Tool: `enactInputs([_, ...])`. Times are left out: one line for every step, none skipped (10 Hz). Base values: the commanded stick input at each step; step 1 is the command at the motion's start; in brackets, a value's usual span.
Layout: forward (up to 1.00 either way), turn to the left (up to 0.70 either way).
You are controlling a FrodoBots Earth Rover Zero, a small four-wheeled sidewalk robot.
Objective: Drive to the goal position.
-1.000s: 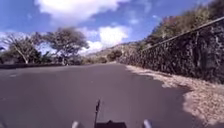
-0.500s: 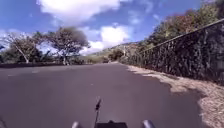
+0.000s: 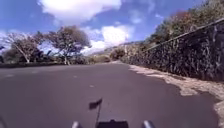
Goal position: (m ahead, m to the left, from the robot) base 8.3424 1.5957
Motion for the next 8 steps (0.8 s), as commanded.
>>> enactInputs([0.63, -0.21])
enactInputs([0.63, -0.14])
enactInputs([0.63, -0.07])
enactInputs([0.63, 0.0])
enactInputs([0.63, 0.0])
enactInputs([0.63, 0.0])
enactInputs([0.63, 0.0])
enactInputs([0.63, 0.0])
